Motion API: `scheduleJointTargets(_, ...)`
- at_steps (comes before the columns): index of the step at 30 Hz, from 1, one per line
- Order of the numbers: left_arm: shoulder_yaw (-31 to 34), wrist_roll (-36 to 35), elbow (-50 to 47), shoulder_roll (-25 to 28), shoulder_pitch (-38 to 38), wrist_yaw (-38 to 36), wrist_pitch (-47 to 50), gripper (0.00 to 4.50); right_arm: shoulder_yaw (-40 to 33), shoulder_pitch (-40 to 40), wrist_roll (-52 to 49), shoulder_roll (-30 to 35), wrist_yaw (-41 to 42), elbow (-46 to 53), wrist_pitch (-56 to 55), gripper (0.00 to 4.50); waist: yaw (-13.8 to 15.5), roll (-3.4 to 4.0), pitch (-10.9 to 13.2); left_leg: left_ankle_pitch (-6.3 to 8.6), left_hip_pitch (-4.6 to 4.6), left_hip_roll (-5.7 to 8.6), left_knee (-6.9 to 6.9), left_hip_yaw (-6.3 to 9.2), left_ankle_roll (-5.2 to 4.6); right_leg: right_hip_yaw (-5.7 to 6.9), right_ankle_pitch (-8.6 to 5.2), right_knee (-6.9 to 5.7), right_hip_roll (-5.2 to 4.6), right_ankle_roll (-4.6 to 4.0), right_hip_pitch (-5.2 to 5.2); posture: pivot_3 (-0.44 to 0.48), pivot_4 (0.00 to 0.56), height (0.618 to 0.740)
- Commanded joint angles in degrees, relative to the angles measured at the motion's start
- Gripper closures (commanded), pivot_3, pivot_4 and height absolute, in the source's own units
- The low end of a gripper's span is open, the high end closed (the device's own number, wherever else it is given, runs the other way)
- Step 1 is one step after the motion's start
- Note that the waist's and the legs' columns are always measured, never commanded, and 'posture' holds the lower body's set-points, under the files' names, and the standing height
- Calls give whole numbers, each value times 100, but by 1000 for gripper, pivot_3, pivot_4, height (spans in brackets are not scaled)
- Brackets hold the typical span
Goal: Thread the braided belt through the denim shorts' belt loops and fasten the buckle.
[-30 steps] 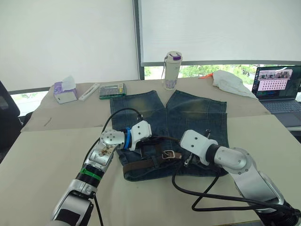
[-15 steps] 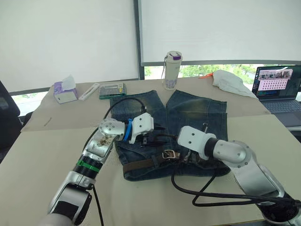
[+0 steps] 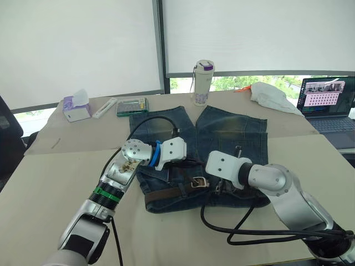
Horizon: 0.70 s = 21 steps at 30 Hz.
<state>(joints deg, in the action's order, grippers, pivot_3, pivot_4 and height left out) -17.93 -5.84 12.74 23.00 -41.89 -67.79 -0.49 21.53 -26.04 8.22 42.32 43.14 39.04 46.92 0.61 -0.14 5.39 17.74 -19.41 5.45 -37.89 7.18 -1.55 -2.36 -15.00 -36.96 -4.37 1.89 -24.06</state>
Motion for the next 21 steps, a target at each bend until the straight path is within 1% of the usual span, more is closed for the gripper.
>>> scheduleJointTargets(1, 154, 91, 161, 186, 62, 44, -423, 4499, -161, 123, -158, -33, 32, 232, 196, 4078, 1, 0, 0, 0, 0, 0, 0, 0, 0, 0, 0, 0, 0, 0, 0, 0, 150, 740)
scheduleJointTargets(2, 158, 97, 199, 211, 101, 29, -540, 4500, -206, 225, -183, -13, 22, 261, 186, 3620, 1, 0, 0, 0, 0, 0, 0, 0, 0, 0, 0, 0, 0, 0, 0, 0, 150, 740)
scheduleJointTargets(3, 165, 95, 239, 228, 137, 13, -652, 4500, -251, 344, -199, 13, 8, 301, 188, 3396, 1, 0, -1, 0, 0, 0, 0, 0, 0, 0, 0, 0, 0, 0, 0, 0, 150, 740)
scheduleJointTargets(5, 165, 88, 358, 241, 194, 15, -809, 4500, -353, 595, -245, 8, -47, 380, 225, 2661, 4, 0, 0, 0, 2, 0, 1, 0, 0, -1, 0, -1, -1, 0, -1, 0, 150, 740)
scheduleJointTargets(6, 151, 72, 421, 249, 247, -23, -873, 4500, -333, 808, -277, 130, 27, 439, 226, 2381, 13, 0, 0, 0, 1, 0, 0, 0, 0, 0, 0, -2, -1, 0, -1, 0, 150, 740)
scheduleJointTargets(7, 143, 45, 459, 245, 297, -61, -900, 4500, -295, 1018, -290, 260, 104, 491, 181, 2381, 23, 0, 0, 0, 0, 0, 0, 1, 0, 1, 0, -1, -1, 0, 0, 0, 150, 740)
scheduleJointTargets(9, 140, -20, 477, 230, 371, -131, -814, 4500, -234, 1243, -182, 295, -25, 424, 17, 2381, 20, -1, 0, 0, 1, 2, -2, 1, 0, 2, 0, 1, -2, 0, 2, 0, 150, 740)
scheduleJointTargets(14, 73, 77, 486, 209, 425, -209, -869, 4500, -263, 1186, -139, 102, -236, 262, -16, 2381, -6, -1, 0, -2, 5, 0, -1, 0, 4, -1, 0, 13, 0, 0, -3, 0, 150, 740)
scheduleJointTargets(18, 34, 267, 627, 204, 373, -127, -1209, 4500, -110, 1210, 73, 336, -227, 79, -139, 2381, 22, -2, 0, -2, 4, 0, -1, 0, 4, 2, 0, 13, -1, 0, 1, 0, 150, 740)
scheduleJointTargets(21, 30, 344, 703, 223, 377, -112, -1483, 4500, -65, 1194, 210, 335, -307, -71, -190, 2381, 11, -2, 0, -2, 3, 2, -2, -1, 3, 1, 0, 16, -1, 0, 1, 0, 150, 740)
